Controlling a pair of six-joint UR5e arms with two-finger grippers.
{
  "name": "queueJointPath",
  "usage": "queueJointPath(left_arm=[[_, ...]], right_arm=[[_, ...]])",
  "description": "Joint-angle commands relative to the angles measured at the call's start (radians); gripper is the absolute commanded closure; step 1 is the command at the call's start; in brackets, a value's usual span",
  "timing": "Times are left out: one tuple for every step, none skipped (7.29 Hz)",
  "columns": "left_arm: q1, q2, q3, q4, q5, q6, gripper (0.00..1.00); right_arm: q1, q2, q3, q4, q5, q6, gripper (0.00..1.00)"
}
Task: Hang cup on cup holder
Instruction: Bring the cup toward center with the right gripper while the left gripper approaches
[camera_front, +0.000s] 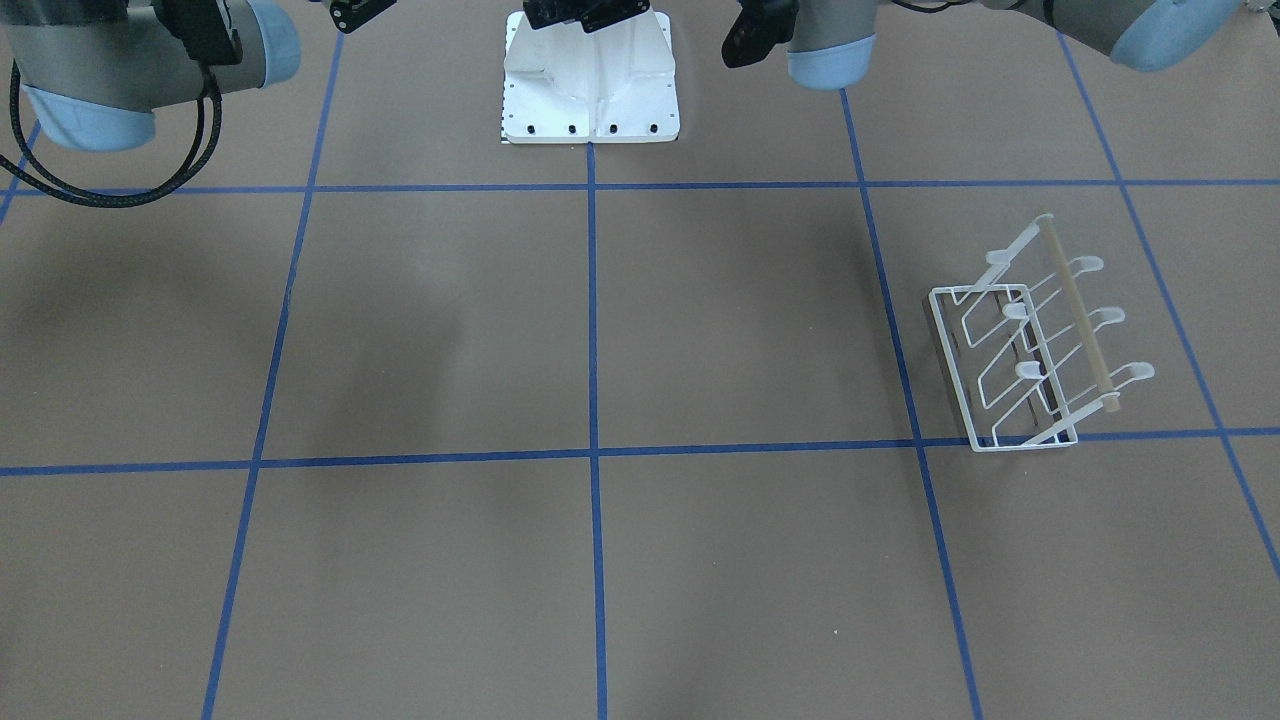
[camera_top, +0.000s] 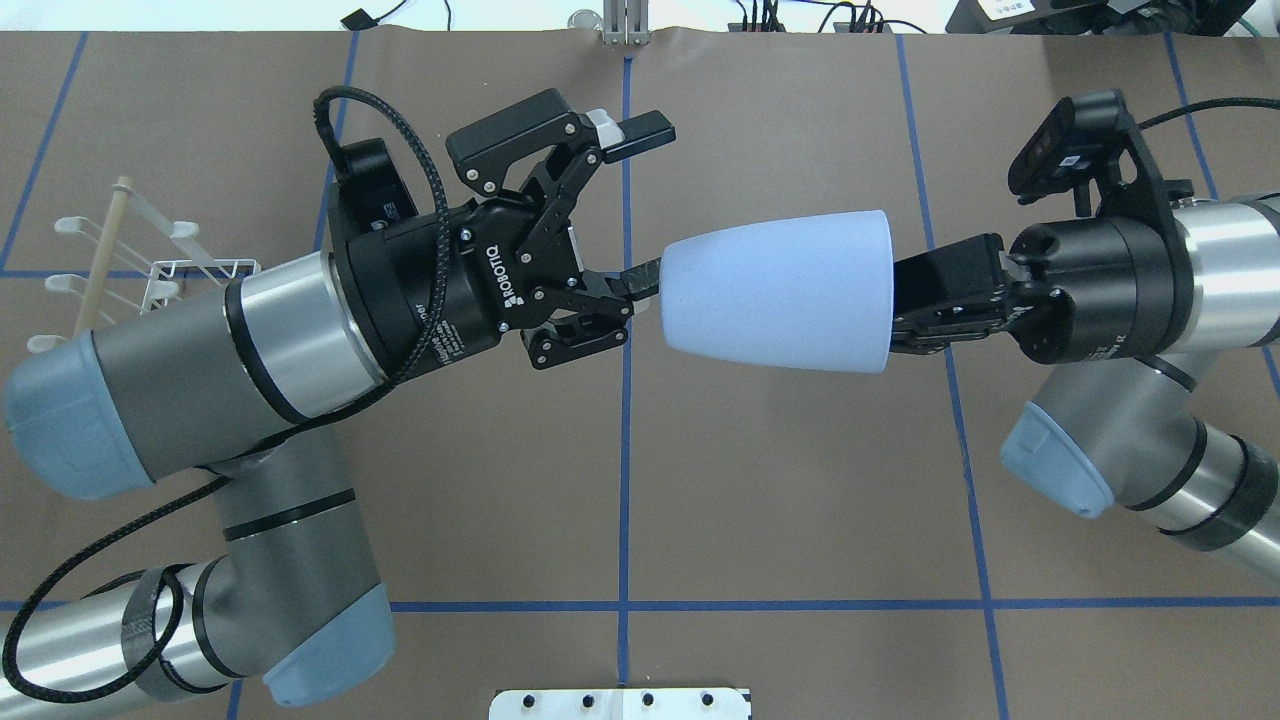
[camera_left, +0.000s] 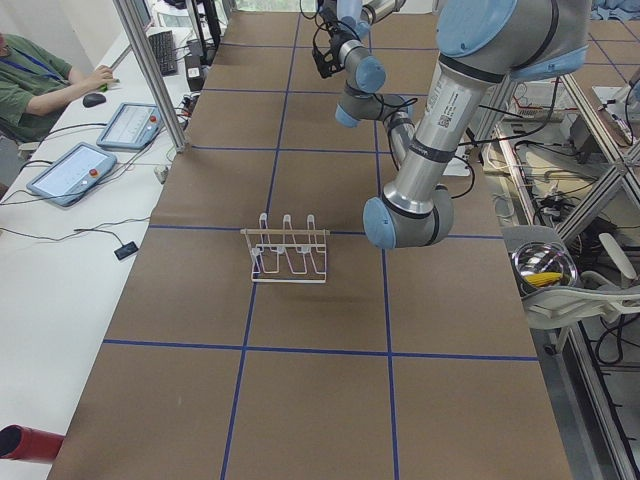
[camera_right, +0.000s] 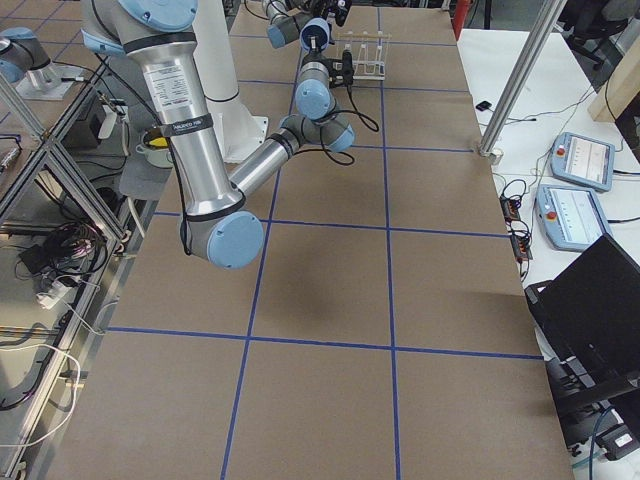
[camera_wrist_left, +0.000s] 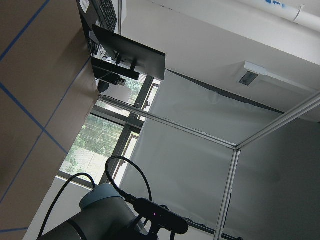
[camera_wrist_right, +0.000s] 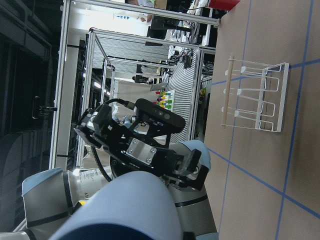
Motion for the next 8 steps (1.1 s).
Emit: queueJointPath(left_arm=[[0.001,0.003,-0.012,0.000,-0.001,-0.008,0.02],[0.002,0.003,-0.012,0.001,-0.001,-0.008,0.02],[0.008,0.004,-0.006,0.001,-0.001,-0.008,0.02],[0.028,0.006,-0.001,0.001,0.001,-0.001,0.02],[0.028,0.009,0.002,0.001,0.001,0.000,0.02],[0.028,0.009,0.002,0.000,0.001,0.000,0.02],[0.028,0.003,-0.003,0.001,0.001,-0.004,0.02],[0.028,0.003,-0.009,0.000,0.001,-0.005,0.02]], right_arm=[[0.002,-0.003,-0.005,0.000,-0.002,-0.006,1.00],[0.004,-0.003,-0.005,0.000,-0.004,-0.008,1.00],[0.011,-0.001,-0.005,0.003,-0.004,-0.008,1.00],[0.021,-0.001,-0.002,0.006,-0.002,-0.006,1.00],[0.025,0.000,0.003,0.009,-0.002,-0.006,1.00],[0.028,0.002,0.004,0.006,-0.002,-0.006,1.00],[0.033,-0.001,0.001,0.008,-0.002,-0.006,1.00],[0.034,-0.003,0.001,0.006,-0.002,-0.006,1.00]])
